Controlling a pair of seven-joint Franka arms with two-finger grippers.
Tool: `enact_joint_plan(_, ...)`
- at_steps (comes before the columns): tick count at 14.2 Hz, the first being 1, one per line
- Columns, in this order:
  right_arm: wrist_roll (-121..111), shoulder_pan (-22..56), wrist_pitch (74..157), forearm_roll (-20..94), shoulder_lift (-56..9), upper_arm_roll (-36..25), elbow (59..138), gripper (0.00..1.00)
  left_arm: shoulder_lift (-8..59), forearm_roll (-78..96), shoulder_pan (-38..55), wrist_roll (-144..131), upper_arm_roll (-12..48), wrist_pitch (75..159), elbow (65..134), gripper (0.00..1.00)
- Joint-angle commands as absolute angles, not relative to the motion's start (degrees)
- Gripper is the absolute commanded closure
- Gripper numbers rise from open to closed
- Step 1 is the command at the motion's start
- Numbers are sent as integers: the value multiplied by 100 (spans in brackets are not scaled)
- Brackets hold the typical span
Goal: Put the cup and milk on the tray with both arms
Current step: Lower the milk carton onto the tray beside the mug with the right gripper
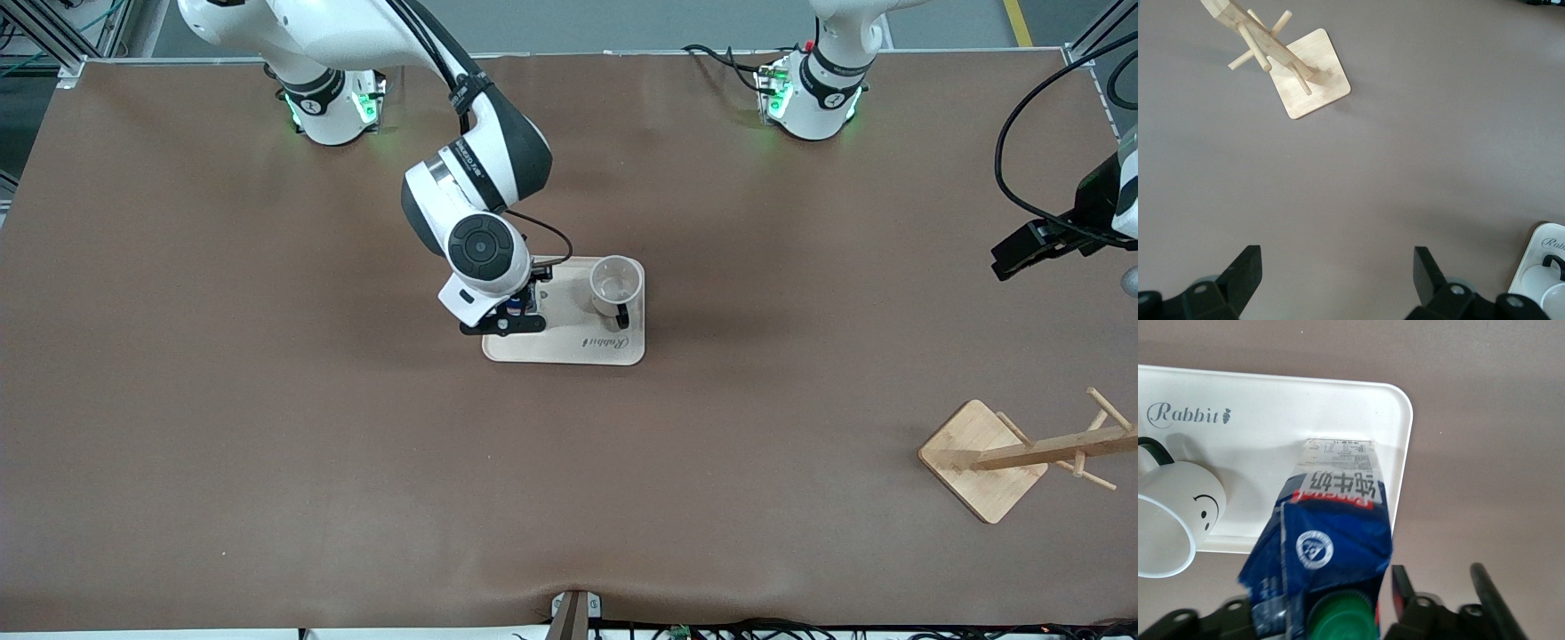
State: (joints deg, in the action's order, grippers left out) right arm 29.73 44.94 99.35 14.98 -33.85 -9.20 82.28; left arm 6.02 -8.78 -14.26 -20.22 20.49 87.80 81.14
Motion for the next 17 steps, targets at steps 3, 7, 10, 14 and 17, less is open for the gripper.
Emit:
enact_joint_plan(3,3015,4553,9976,1591,-3437,-949,8218,0,282,-949,-1424,-1942,2179,8675,8200,0)
enact_joint_plan(7,3067,4553,9941,1626,-3402,-949,8156,0,176,-923,-1415,-1908,2241,8517,8209,0)
enact_joint_plan(10,3111,4535,9905,1670,-3349,-949,8034,0,27,-870,-1232,-1575,2084,8508,8314,0)
enact_joint_plan(14,3323,4430,9625,1810,-3226,-984,7875,0,-167,-783,-370,-925,1012,8385,8464,0)
enact_joint_plan(17,3313,4035,8994,1837,-3129,-958,7315,0,-386,-536,-291,-791,756,8385,8718,0)
